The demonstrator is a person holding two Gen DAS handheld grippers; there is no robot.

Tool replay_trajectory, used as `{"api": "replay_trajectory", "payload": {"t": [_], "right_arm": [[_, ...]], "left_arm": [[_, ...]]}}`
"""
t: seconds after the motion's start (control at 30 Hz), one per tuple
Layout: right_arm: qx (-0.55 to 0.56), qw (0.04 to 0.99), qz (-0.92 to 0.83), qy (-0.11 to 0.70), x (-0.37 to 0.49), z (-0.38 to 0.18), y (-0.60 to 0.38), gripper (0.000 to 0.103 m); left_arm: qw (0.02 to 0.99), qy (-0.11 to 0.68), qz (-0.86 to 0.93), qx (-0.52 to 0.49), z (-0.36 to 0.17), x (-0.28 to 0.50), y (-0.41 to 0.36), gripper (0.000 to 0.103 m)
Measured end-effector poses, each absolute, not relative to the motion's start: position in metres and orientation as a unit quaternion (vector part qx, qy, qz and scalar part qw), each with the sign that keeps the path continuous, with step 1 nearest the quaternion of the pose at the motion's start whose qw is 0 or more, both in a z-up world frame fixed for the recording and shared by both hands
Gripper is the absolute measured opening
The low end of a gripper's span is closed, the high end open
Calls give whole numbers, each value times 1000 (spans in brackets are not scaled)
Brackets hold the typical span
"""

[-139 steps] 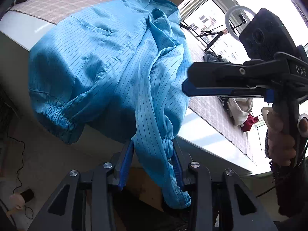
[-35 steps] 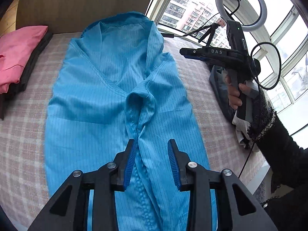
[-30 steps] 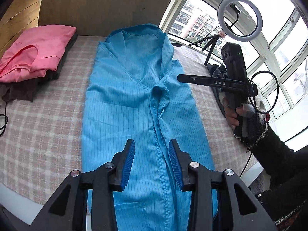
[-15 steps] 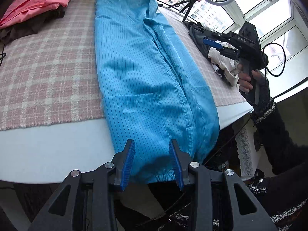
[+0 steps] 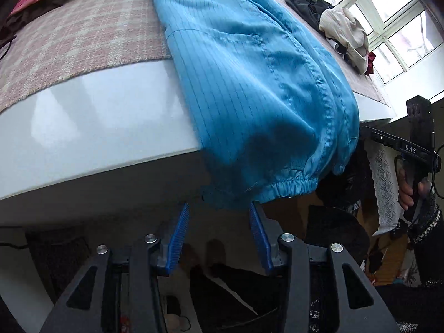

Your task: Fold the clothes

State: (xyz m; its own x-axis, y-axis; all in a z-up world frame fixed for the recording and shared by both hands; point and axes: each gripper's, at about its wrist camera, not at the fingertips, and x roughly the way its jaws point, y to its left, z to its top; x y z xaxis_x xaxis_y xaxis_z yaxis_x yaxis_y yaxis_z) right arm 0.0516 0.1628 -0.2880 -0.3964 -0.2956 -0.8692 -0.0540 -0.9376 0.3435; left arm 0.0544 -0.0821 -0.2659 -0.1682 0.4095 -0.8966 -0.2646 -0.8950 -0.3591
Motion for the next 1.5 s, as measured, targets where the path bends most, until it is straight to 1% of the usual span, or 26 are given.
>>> {"api": "replay_trajectory", "payload": {"t": [0.07,0.1,0.13,0.17,0.23,0.43,0.63,0.7,0.77,0.8,0.83,0.87,0.9,0.93,1.0,1.1,1.27,1.37,1.5], "right_arm": [[551,83,-812,-176,48,-302,171,53],[550,97,-808,-187,45,-308,175,53],[550,110,-807,-188,42,-311,176,53],[549,124,-805,-187,39,-314,178,54],[553,151,-799,-183,33,-319,179,55],[563,216,-786,-134,26,-325,168,55],[586,292,-746,-121,15,-339,148,55],[593,306,-737,-112,13,-345,141,55],[593,319,-731,-113,12,-348,137,55],[592,325,-728,-117,11,-348,136,55],[588,330,-728,-119,10,-348,136,52],[581,334,-733,-113,11,-346,136,43],[574,341,-736,-111,13,-342,136,26],[567,347,-739,-109,14,-338,135,17],[557,367,-734,-123,18,-327,136,12],[534,395,-732,-150,22,-301,138,10],[486,423,-732,-221,22,-252,146,9],[464,436,-728,-256,16,-227,147,9],[450,431,-718,-311,-6,-206,147,9]], "left_arm": [[230,-84,759,-603,-269,48,-86,45],[237,-92,756,-603,-270,45,-85,50],[243,-100,754,-602,-271,42,-84,51],[249,-107,751,-602,-271,38,-83,51],[253,-97,752,-601,-273,35,-78,52],[267,-91,741,-609,-281,23,-64,52],[293,-69,729,-615,-288,21,-43,52],[292,-60,731,-613,-289,21,-39,49],[296,-56,731,-612,-288,22,-37,37],[300,-54,731,-610,-286,22,-37,27],[307,-50,731,-607,-283,24,-36,15],[315,-46,731,-604,-279,25,-35,11],[321,-45,730,-602,-274,27,-35,6],[326,-44,730,-599,-269,30,-34,5],[334,-52,727,-598,-258,33,-34,4],[346,-85,717,-600,-240,34,-39,3],[371,-135,725,-564,-187,35,-41,3],[385,-187,725,-540,-156,26,-50,3],[398,-228,726,-512,-124,-3,-65,3]]}}
